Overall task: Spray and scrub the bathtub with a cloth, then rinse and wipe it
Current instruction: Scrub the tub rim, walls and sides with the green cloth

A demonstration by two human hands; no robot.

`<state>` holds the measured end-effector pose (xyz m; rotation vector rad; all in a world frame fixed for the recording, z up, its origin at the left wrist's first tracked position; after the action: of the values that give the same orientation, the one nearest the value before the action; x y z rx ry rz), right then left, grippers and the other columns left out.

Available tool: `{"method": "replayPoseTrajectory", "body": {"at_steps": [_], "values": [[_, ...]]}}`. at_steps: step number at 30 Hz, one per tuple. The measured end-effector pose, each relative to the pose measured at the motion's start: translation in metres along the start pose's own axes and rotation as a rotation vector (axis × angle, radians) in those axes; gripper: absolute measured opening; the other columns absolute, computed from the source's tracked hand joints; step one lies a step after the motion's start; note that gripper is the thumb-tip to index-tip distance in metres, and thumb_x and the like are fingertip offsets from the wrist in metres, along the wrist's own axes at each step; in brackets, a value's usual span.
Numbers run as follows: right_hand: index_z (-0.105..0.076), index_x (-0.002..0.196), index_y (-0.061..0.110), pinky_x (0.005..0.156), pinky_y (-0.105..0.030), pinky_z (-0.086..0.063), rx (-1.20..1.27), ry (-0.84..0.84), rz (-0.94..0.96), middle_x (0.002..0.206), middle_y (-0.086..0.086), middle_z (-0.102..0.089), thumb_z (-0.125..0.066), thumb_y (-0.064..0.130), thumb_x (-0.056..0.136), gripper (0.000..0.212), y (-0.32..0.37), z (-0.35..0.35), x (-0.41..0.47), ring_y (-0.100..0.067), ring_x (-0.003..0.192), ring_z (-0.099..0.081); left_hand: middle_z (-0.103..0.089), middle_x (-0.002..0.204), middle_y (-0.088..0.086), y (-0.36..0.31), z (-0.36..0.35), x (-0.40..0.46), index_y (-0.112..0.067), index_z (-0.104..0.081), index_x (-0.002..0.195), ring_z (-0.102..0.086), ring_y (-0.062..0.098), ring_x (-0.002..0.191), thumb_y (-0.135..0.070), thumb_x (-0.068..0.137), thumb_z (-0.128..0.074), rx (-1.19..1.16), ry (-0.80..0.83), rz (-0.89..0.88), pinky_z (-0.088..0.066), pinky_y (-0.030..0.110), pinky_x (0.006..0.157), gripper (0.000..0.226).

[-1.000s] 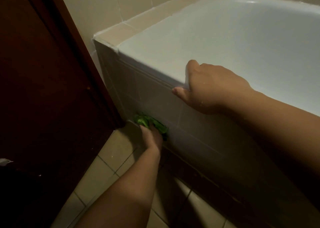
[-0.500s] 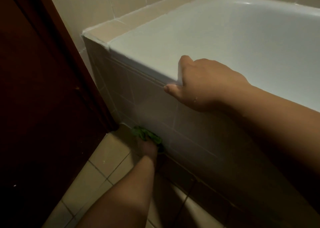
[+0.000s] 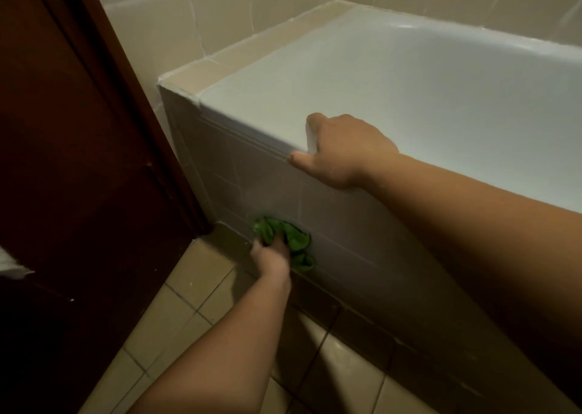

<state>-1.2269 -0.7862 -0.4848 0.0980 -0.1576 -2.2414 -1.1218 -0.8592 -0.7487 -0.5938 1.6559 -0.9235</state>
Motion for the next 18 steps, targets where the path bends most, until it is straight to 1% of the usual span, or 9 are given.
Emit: {"method": "replayPoseTrajectory", "body": {"at_steps": [2,4,6,9,11,13,14,16,18], "values": [[-0.043,0.111,0.023,0.071,-0.041,-0.045,-0.034,0.028,-0.005,0.096,-0.004,-0.055,-0.045,0.07,0.096,0.05,-0.012,-0.002,-0.013,-0.028,0.087,-0.053,-0.063,0.133,0.009,0.006,-0.001,-0.006,-0.006,-0.056,0.141,-0.061,0.026,0.112,-0.017,0.105,-0.059,0.069,-0.011,-0.042,-0.046,0.029,0.085,0.037],[-0.043,0.11,0.023,0.072,-0.042,-0.046,-0.053,0.039,-0.01,0.098,-0.004,-0.059,-0.038,0.074,0.097,0.053,-0.028,-0.004,-0.029,-0.027,0.087,-0.054,-0.063,0.133,0.009,0.018,-0.005,-0.015,-0.005,-0.056,0.138,-0.062,0.029,0.115,-0.017,0.106,-0.057,0.087,-0.018,-0.015,-0.045,0.027,0.085,0.035],[-0.048,0.123,0.022,0.079,-0.044,-0.051,-0.053,0.037,-0.029,0.107,-0.005,-0.063,-0.032,0.077,0.097,0.063,-0.043,-0.004,-0.043,-0.028,0.093,-0.057,-0.064,0.134,0.011,0.024,-0.013,-0.028,-0.009,-0.059,0.138,-0.062,0.032,0.118,-0.017,0.104,-0.059,0.058,-0.013,0.023,-0.047,0.033,0.092,0.035],[-0.049,0.134,0.024,0.089,-0.047,-0.052,-0.021,0.022,-0.051,0.121,-0.006,-0.064,-0.028,0.081,0.095,0.072,-0.051,-0.002,-0.051,-0.029,0.104,-0.059,-0.068,0.123,0.012,0.012,-0.021,-0.051,-0.008,-0.063,0.131,-0.066,0.029,0.108,-0.016,0.101,-0.064,0.006,-0.002,0.034,-0.053,0.033,0.085,0.031],[-0.05,0.135,0.024,0.093,-0.048,-0.052,0.012,0.014,-0.064,0.128,-0.007,-0.064,-0.03,0.08,0.095,0.072,-0.049,0.002,-0.053,-0.031,0.112,-0.059,-0.071,0.113,0.009,-0.011,-0.019,-0.067,-0.008,-0.068,0.12,-0.067,0.026,0.102,-0.017,0.099,-0.067,-0.005,-0.005,-0.042,-0.052,0.033,0.084,0.023],[-0.051,0.137,0.026,0.096,-0.048,-0.051,0.055,0.006,-0.079,0.134,-0.007,-0.063,-0.034,0.078,0.095,0.069,-0.049,0.005,-0.056,-0.032,0.12,-0.058,-0.074,0.101,0.003,-0.039,-0.02,-0.083,-0.014,-0.072,0.107,-0.07,0.018,0.091,-0.017,0.096,-0.07,-0.035,-0.013,-0.174,-0.052,0.03,0.079,0.012],[-0.052,0.139,0.027,0.097,-0.048,-0.051,0.072,0.001,-0.081,0.136,-0.006,-0.062,-0.036,0.077,0.095,0.068,-0.05,0.006,-0.058,-0.032,0.122,-0.057,-0.075,0.099,0.0,-0.05,-0.02,-0.089,-0.017,-0.074,0.106,-0.071,0.016,0.09,-0.018,0.094,-0.072,-0.054,-0.016,-0.231,-0.054,0.03,0.078,0.012],[-0.051,0.143,0.03,0.1,-0.048,-0.051,0.097,-0.016,-0.073,0.141,-0.005,-0.061,-0.04,0.077,0.095,0.068,-0.052,0.008,-0.062,-0.031,0.127,-0.056,-0.075,0.106,-0.002,-0.062,-0.024,-0.099,-0.017,-0.073,0.114,-0.071,0.018,0.098,-0.025,0.093,-0.073,-0.058,-0.028,-0.275,-0.056,0.034,0.085,0.023],[-0.045,0.151,0.037,0.104,-0.047,-0.049,0.118,-0.012,-0.079,0.148,-0.001,-0.057,-0.04,0.078,0.094,0.071,-0.055,0.01,-0.067,-0.029,0.134,-0.052,-0.068,0.115,-0.003,-0.064,-0.026,-0.112,-0.015,-0.067,0.124,-0.066,0.019,0.106,-0.031,0.096,-0.07,-0.053,-0.043,-0.203,-0.052,0.034,0.092,0.033]]}}
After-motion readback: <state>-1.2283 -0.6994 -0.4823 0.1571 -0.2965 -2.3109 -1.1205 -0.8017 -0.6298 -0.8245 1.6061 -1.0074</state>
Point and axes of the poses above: each hand's wrist, its own x-axis towards the middle knuckle, its own z-axis out of the back of the hand, y = z × x, the point moved 3 cm from there along x, towards the middle knuckle
